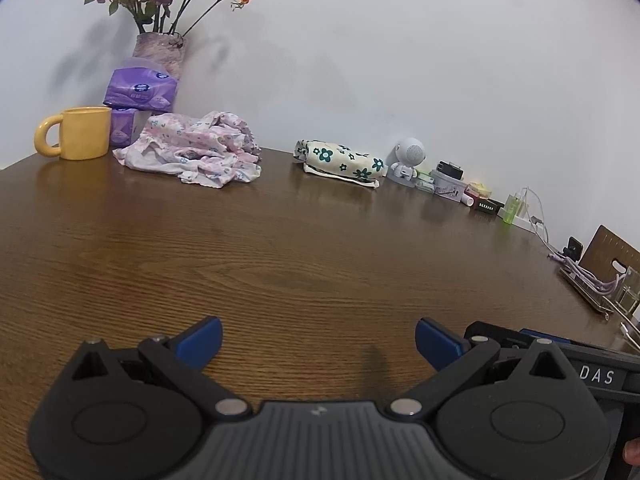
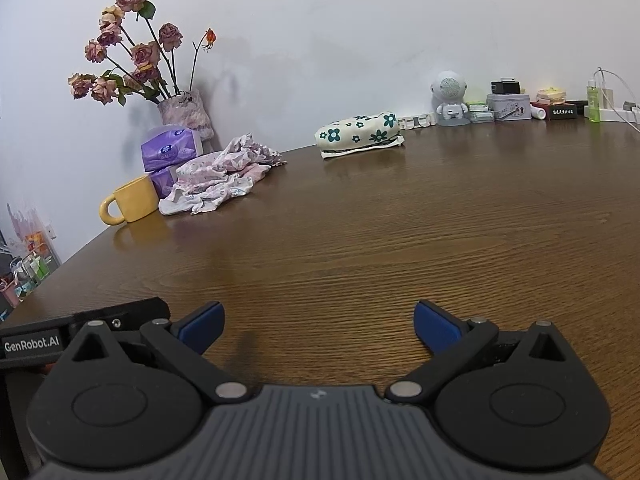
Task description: Fold clothes
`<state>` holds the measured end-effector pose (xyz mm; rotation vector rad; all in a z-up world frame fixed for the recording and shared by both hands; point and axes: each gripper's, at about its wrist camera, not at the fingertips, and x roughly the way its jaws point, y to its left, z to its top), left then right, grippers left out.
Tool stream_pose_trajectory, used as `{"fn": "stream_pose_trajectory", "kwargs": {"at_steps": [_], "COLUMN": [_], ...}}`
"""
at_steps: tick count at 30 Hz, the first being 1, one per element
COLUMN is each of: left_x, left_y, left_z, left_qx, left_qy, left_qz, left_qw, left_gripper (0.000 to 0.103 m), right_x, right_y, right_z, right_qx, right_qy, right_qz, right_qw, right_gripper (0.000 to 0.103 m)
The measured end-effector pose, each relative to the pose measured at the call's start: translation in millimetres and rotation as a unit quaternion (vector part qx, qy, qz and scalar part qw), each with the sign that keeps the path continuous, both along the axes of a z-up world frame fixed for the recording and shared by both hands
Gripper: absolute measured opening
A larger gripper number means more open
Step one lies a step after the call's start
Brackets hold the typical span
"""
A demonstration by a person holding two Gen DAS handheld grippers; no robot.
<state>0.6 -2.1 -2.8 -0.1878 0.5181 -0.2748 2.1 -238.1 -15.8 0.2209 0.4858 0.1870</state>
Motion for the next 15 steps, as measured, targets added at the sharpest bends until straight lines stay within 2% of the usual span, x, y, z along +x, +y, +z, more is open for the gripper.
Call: {"fn": "stream_pose_trajectory", "kwargs": {"at_steps": [15], "left_x": [0.9], "left_y": [0.3], "left_z": [-0.1], "left_qx": [0.003], "left_qy": [0.0], "left_qz": [-0.002], "left_qw": [1.0], "left_gripper": [0.103], "right_x": [-1.9], "right_y": [0.3], "right_z": [1.1], "right_qx": [-0.007], "right_qy": [-0.005], "right_qz": [-0.005], "right_qw": [1.0], "right_gripper": [0.103]}}
